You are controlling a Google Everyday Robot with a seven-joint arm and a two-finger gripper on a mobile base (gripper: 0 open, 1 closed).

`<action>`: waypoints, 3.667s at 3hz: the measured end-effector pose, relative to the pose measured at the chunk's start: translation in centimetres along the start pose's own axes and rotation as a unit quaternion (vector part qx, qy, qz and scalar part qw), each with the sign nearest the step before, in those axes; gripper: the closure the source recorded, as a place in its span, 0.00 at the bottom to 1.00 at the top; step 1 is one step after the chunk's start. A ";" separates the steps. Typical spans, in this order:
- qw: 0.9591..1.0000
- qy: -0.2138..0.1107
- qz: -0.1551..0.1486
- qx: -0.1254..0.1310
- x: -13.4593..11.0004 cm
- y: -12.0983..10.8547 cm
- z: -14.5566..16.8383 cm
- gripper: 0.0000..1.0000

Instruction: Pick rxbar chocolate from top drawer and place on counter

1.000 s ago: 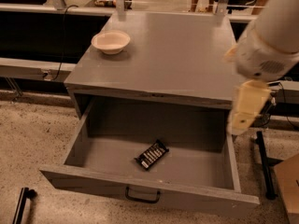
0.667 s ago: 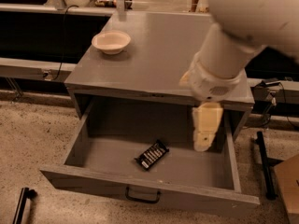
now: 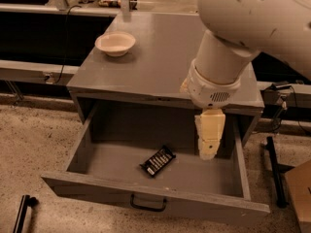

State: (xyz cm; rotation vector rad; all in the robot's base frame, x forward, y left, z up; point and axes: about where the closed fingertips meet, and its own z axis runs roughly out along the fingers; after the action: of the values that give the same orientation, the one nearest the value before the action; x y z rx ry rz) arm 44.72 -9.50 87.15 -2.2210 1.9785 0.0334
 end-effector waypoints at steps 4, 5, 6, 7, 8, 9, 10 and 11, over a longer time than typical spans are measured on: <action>0.985 0.003 -0.164 0.045 -6.2 -4.0 10.5 0.00; 0.983 0.008 -0.180 0.025 -4.4 -4.5 15.8 0.00; 0.975 -0.018 -0.217 0.038 -3.9 -4.8 19.4 0.00; 0.961 -0.044 -0.271 0.037 -5.4 -5.2 22.5 0.00; 0.952 -0.054 -0.301 0.017 -6.2 -5.1 25.5 0.00; 0.948 -0.057 -0.313 -0.018 -6.2 -4.7 28.4 0.18; 0.945 -0.057 -0.318 -0.044 -6.0 -4.5 29.9 0.41; 0.945 -0.057 -0.318 -0.044 -6.1 -4.6 29.2 0.66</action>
Offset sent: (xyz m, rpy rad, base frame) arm 0.0387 0.0905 -0.0819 0.1781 -0.3164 0.3286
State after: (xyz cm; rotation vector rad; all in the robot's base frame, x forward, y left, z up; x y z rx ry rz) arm 51.22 1.04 59.65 -2.7306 1.1445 0.1660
